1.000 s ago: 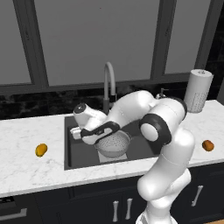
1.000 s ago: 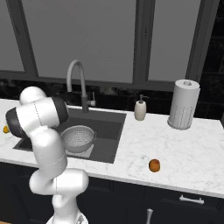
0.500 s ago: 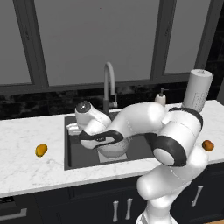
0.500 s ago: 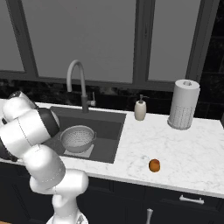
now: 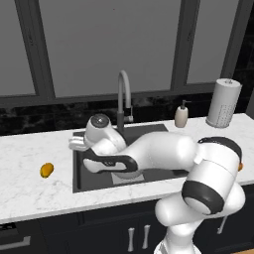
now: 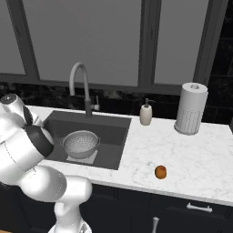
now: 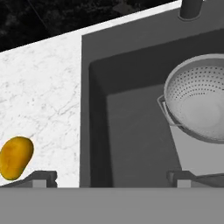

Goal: Put the colander in the sink, put the mango, peach in the colander, and turn on the sink faucet and pour water over the colander.

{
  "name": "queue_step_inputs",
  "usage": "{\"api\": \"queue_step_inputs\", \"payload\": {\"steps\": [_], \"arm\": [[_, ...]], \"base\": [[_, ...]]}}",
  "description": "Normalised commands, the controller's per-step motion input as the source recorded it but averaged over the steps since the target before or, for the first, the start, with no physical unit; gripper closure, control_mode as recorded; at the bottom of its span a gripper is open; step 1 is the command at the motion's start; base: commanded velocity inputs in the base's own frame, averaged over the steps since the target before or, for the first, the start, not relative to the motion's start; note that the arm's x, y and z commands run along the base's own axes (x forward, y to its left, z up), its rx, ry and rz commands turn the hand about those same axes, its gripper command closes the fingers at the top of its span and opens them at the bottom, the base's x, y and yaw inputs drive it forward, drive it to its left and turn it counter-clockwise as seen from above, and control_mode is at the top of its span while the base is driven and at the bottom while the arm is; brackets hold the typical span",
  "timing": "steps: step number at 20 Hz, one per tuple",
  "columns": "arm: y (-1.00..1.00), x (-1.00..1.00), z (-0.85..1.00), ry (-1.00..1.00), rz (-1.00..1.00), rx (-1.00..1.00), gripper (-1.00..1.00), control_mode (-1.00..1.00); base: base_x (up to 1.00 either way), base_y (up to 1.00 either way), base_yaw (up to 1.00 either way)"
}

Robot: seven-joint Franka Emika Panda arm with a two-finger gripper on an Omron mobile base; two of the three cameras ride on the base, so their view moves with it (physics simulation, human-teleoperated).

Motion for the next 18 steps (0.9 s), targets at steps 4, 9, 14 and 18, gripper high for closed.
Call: {"api": "queue_step_inputs", "payload": {"steps": [4,9,14,18], "arm": [[0.42,-0.13,0.27,0.04,0.00,0.10,-1.00,-1.00],[0.53,-0.02,0.00,0.07,0.04,0.00,-1.00,-1.00],[0.60,0.01,0.00,0.09,0.04,0.00,-1.00,-1.00],[0.49,0.00,-0.02,0.00,0.02,0.00,-1.00,-1.00]], "base": [[0.00,0.00,0.00],[0.00,0.00,0.00],[0.00,0.00,0.00],[0.00,0.00,0.00]]}}
